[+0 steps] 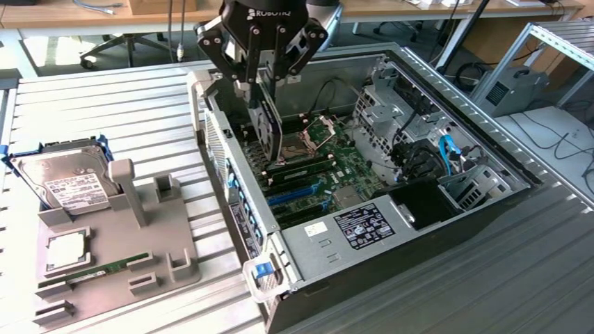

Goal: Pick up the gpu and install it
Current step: 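Pick up the gpu and move the gpu toward the slot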

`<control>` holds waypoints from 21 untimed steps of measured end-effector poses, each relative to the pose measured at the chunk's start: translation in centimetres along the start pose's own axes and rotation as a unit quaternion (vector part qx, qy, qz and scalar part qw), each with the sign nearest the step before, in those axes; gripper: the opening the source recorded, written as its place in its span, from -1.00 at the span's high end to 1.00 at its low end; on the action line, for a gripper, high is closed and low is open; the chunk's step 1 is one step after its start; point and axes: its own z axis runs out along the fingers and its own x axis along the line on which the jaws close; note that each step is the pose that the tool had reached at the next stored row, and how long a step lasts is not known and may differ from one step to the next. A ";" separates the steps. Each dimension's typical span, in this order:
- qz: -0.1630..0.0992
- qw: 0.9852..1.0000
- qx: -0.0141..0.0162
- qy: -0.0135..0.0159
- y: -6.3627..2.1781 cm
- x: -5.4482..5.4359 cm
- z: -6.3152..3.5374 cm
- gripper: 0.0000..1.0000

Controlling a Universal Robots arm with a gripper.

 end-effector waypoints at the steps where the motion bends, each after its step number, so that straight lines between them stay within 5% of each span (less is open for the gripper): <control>1: 0.000 1.000 0.000 0.000 0.01 -0.1 0.03 0.47; 21: 0.000 1.000 0.000 0.000 0.09 -1.3 0.52 0.47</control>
